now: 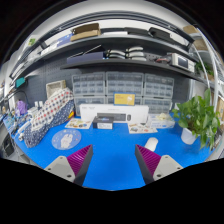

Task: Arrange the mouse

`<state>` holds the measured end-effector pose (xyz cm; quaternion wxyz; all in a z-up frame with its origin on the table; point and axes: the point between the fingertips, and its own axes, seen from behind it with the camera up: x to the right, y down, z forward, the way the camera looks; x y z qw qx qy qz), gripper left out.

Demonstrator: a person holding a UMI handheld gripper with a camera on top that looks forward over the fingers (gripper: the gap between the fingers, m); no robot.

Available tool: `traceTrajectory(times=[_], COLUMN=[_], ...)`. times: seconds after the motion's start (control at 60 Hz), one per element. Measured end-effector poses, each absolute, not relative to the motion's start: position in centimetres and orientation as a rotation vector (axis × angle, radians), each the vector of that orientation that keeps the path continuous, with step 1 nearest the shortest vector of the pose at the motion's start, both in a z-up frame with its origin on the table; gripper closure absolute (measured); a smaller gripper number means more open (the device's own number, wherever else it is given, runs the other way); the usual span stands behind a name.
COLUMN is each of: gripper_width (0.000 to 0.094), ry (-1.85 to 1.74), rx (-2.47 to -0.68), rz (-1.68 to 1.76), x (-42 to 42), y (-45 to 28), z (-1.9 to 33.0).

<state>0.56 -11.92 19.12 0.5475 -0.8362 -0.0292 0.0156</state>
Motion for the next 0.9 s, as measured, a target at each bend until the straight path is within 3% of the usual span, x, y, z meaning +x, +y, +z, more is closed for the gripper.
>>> traceTrajectory(times=[0.35, 0.9], gripper_width=[0.006, 0.007], ry=[-0.004, 0.031], rx=[-2.192, -2.307], rz=[-0.022, -0.059], x=[8.4, 19.8], y=[-14.3, 1.2], z=[6.5, 0.9])
